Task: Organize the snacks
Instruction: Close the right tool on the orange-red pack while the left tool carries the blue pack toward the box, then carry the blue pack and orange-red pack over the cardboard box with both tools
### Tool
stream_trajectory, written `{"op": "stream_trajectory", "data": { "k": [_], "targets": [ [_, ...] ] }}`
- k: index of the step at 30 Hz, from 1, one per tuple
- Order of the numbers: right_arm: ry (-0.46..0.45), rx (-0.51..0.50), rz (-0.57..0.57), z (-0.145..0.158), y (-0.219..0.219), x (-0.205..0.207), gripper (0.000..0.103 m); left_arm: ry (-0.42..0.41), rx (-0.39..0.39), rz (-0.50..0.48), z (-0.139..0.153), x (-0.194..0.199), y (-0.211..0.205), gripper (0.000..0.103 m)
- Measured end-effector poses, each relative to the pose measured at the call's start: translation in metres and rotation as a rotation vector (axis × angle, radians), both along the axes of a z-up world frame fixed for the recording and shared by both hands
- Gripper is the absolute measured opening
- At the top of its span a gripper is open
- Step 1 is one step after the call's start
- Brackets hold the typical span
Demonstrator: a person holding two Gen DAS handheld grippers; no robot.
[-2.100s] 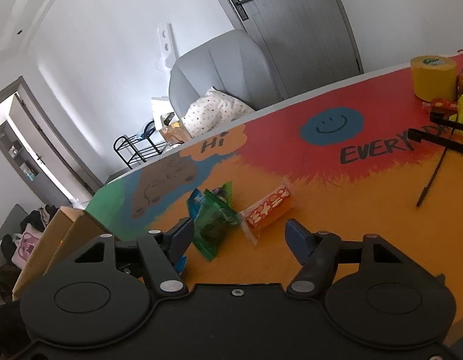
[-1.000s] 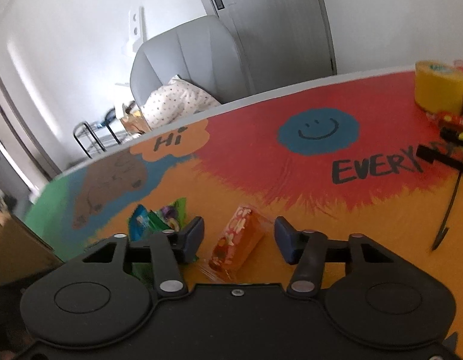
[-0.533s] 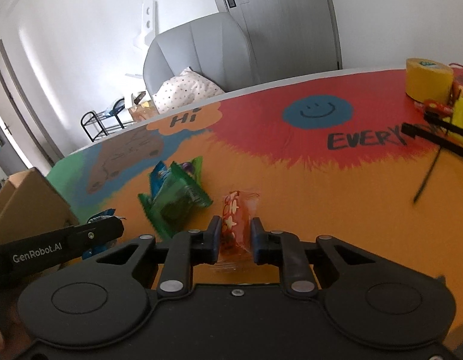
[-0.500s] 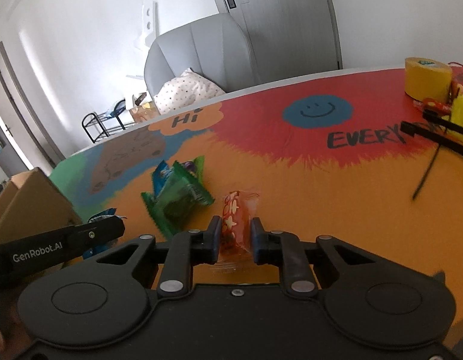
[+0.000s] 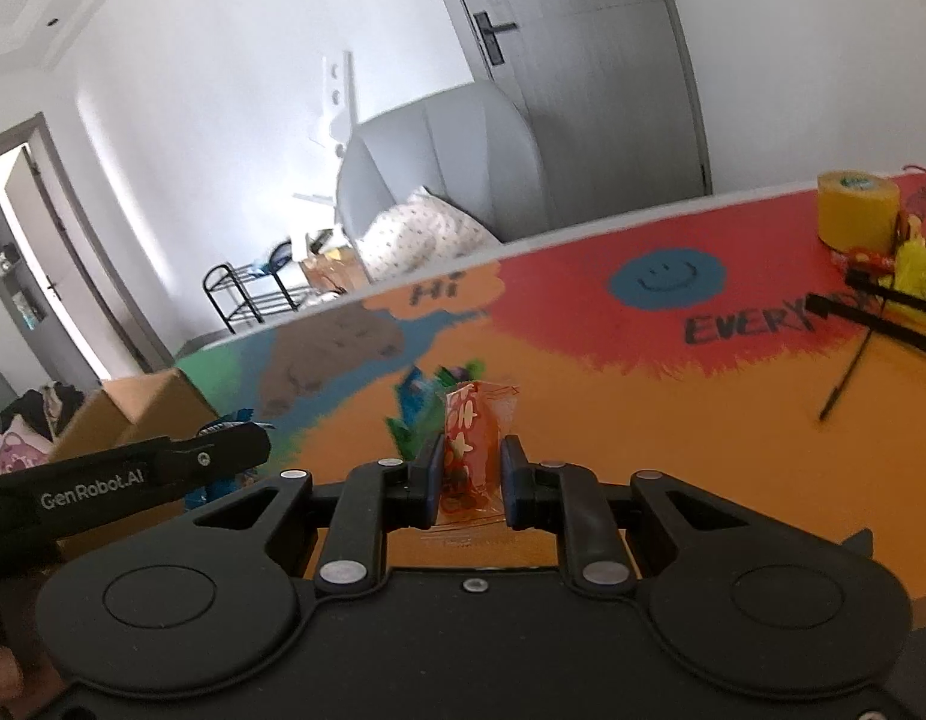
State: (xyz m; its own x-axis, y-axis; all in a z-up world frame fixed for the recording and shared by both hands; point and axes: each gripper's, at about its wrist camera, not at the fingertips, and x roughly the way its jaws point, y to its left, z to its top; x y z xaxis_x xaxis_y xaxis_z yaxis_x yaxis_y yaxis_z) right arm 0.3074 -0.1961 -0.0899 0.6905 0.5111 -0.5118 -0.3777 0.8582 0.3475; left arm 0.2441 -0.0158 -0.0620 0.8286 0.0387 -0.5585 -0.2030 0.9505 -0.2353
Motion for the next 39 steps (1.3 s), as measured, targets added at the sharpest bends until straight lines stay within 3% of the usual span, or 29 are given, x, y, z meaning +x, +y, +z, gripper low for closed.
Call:
{"op": "stream_trajectory", "data": {
  "k": [18,39],
  "targets": [
    [-0.083,0.033,0.109,0.033,0.053,-0.025,0.018,-0.078,0.034,0.084,0.034,-0.04,0.045,0.031],
    [-0.097,0.025,0.21,0.047,0.116,-0.04,0.018,-0.09,0.018,0.25,0.039,-0.079,0.129,0.031]
  ]
}}
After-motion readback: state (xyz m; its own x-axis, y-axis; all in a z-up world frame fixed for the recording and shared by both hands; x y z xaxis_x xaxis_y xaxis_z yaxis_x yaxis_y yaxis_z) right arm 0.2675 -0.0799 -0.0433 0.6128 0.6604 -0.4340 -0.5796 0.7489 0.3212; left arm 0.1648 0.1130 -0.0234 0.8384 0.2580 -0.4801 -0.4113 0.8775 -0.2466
